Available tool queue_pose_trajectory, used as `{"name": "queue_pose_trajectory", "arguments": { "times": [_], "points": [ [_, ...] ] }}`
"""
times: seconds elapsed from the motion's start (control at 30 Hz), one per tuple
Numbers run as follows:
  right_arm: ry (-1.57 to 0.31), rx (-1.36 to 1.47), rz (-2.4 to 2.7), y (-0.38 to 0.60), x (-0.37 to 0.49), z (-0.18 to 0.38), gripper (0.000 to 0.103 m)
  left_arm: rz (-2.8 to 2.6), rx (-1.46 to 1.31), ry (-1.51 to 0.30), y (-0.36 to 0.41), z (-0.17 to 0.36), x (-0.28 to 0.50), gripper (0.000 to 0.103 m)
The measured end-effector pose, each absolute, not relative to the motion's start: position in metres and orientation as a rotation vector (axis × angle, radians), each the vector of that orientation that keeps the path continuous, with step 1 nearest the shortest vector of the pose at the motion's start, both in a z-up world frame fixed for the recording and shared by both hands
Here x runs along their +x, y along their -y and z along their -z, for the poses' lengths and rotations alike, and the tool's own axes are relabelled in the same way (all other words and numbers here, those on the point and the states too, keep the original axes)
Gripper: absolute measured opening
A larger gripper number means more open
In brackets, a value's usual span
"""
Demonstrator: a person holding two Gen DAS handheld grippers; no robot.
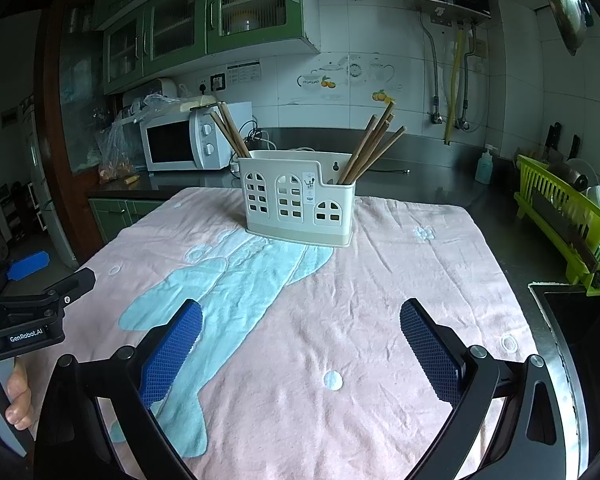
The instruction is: Organize utensils
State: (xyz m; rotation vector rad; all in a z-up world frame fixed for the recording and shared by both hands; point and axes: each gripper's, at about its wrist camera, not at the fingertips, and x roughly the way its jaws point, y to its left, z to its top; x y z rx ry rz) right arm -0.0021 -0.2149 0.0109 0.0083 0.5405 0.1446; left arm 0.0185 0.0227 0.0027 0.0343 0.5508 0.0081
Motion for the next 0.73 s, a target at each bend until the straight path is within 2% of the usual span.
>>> {"name": "queue_pose_trajectory", "arguments": {
  "times": [0.73],
  "points": [
    [-0.542,0.002,-0.141,0.2138,-0.0029,-0.0095,0.096,-0.008,0.023,-0.547,-0.025,-0.0035,0.0199,0.098]
  ]
}}
